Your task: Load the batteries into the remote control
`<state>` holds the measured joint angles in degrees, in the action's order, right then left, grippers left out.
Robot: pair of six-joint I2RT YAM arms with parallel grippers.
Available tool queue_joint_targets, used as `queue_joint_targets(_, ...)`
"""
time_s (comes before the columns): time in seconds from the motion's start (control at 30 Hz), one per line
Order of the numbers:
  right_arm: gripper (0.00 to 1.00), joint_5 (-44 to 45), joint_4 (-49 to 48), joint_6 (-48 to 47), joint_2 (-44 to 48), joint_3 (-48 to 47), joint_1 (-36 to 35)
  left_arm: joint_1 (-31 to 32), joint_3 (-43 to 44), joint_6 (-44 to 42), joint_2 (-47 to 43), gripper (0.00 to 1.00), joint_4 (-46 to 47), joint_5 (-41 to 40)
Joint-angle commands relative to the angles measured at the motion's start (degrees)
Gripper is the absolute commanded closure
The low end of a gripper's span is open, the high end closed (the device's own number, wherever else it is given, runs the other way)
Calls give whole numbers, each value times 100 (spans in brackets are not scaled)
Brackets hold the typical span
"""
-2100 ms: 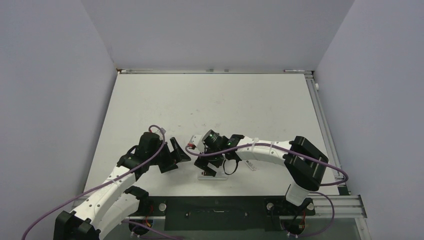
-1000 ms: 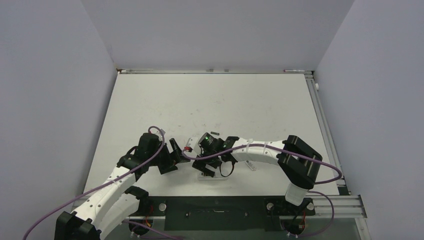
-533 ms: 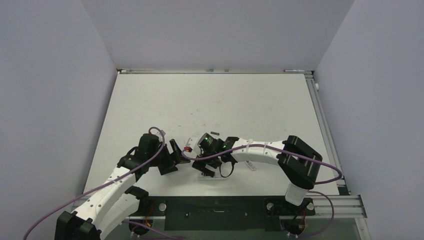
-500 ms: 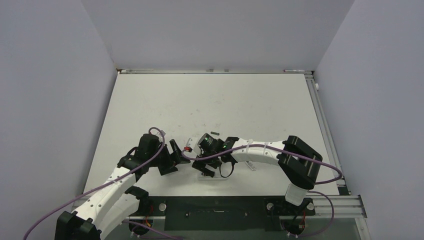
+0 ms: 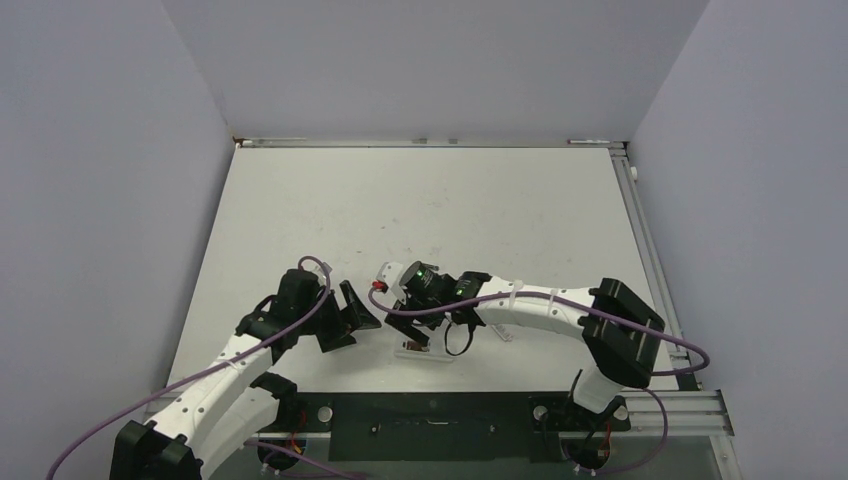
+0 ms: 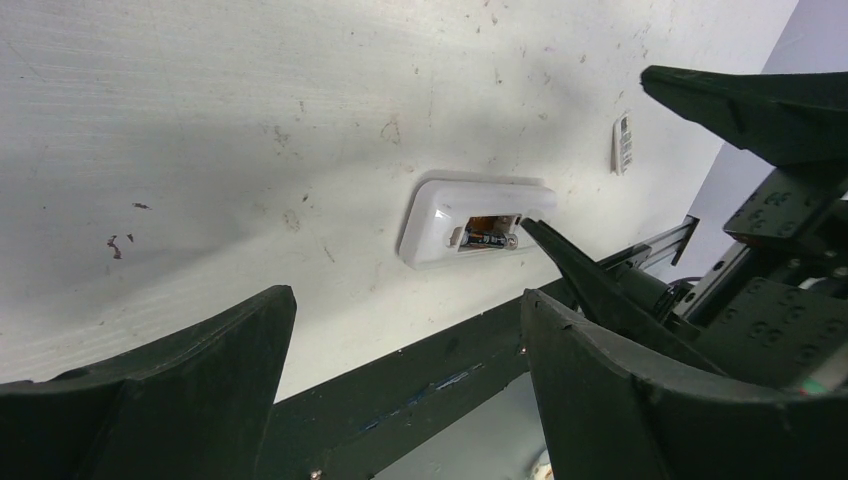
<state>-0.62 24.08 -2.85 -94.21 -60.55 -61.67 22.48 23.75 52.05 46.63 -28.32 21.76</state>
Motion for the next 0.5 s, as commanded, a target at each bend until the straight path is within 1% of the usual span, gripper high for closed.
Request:
queue_joint_targets(0.0,10,338,27,268,459,-128,-47,-33,-26,-19,36,20,354,187)
queue_joint_targets(0.23,10,415,86,928,1058,-53,-47,-13,-78,-3,197,21,643,415)
queue_joint_targets(0.33,9,885,-95,1571,1450,141,-49,0,-113,7,304,22,802,526)
queue_joint_targets(0.47,2,1544,-324,2602,2142,482,-40,78,-125,20,500,23,1064,659)
